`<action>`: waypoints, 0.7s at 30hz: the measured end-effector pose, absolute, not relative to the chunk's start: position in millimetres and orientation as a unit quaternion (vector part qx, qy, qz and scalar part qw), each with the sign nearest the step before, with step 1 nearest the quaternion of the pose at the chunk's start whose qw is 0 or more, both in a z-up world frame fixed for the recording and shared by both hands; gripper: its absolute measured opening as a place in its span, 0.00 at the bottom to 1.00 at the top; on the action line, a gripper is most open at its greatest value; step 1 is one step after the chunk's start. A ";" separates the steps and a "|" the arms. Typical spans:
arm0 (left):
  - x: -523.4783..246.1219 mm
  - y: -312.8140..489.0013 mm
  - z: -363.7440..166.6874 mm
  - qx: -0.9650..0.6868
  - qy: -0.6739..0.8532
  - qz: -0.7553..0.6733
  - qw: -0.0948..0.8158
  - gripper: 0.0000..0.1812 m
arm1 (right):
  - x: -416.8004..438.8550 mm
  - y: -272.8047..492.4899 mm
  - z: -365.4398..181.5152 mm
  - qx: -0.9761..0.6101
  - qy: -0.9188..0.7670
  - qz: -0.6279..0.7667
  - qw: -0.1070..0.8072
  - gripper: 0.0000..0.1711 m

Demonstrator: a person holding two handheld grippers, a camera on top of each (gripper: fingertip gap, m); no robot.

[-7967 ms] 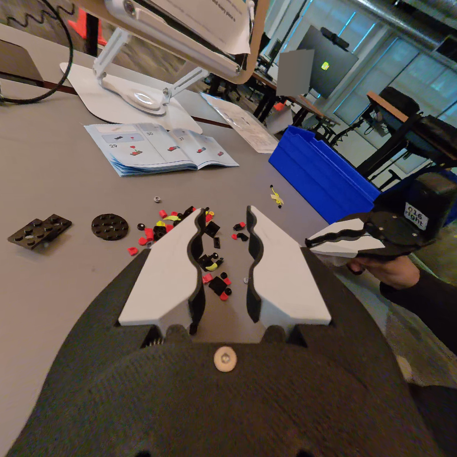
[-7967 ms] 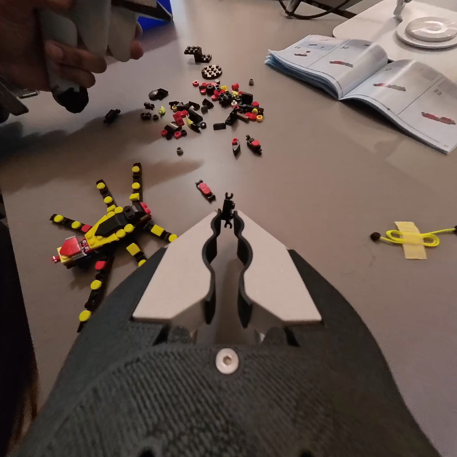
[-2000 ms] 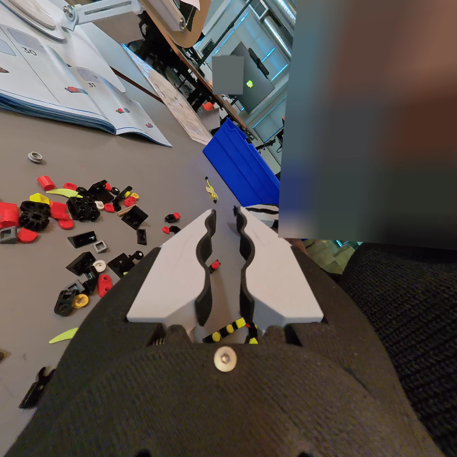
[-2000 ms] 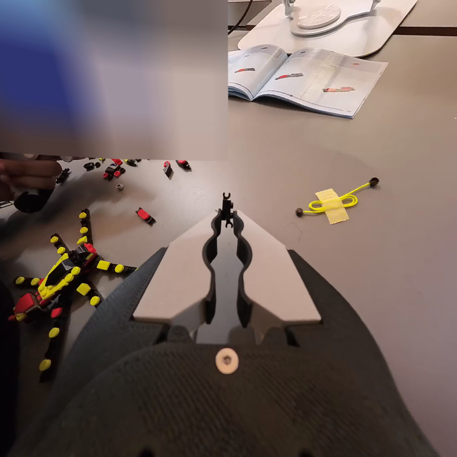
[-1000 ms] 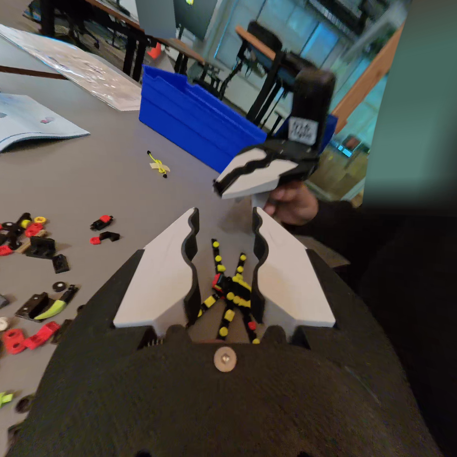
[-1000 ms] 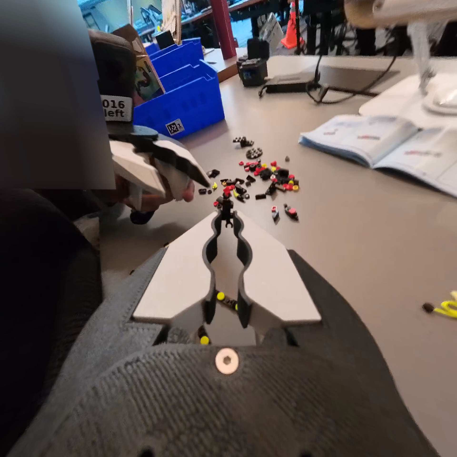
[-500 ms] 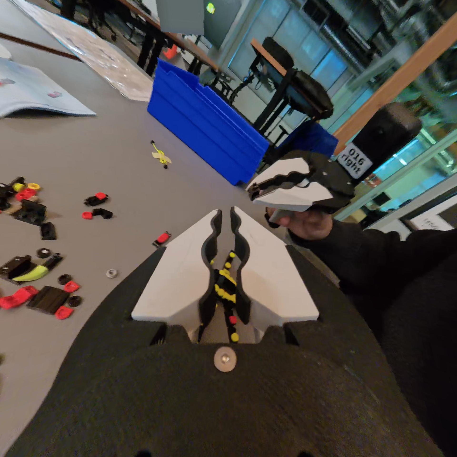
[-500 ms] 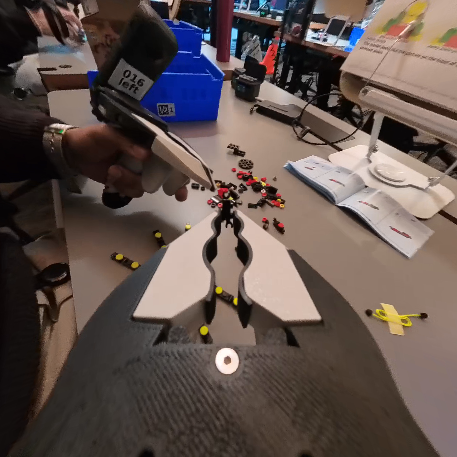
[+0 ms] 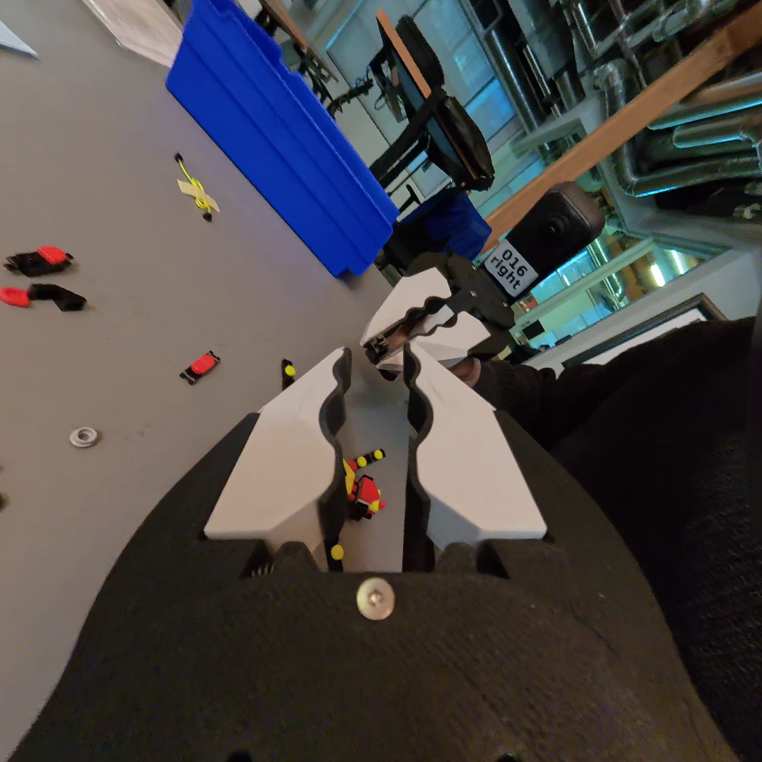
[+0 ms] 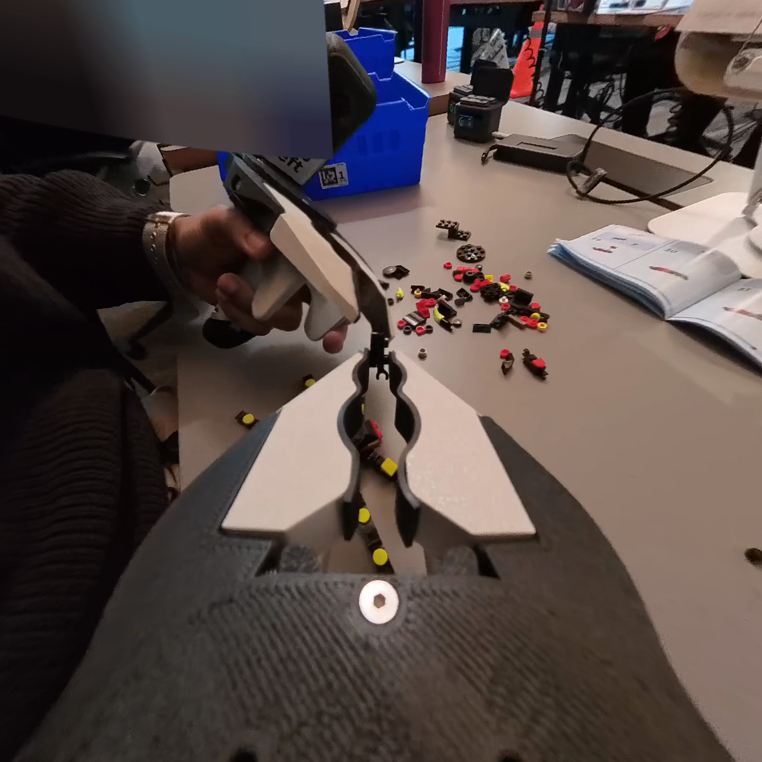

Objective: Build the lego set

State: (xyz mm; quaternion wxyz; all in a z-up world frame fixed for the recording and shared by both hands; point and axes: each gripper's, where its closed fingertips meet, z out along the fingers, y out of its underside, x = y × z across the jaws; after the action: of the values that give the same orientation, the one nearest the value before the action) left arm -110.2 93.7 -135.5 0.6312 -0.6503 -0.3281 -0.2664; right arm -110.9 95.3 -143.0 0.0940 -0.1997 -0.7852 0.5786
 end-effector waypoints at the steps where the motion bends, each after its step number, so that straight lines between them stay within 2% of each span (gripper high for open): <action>1: -107.9 95.1 -137.1 -0.651 -0.329 -0.277 0.625 0.14 | -111.2 95.6 -144.3 -0.200 -0.785 0.580 0.088 0.04; 9: -108.8 98.2 -150.1 -0.663 -0.338 -0.310 0.591 0.14 | -125.5 91.6 -155.6 -0.196 -0.788 0.579 0.065 0.04; 21: -98.3 93.3 -139.0 -0.667 -0.311 -0.299 0.608 0.14 | -111.5 84.1 -132.2 -0.149 -0.800 0.568 0.122 0.04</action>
State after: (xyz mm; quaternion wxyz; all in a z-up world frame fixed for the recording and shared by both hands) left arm -98.3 93.3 -139.0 0.6077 -0.6667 -0.3114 -0.2988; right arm -111.5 84.1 -132.2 0.1217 -0.1493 -0.8004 0.5677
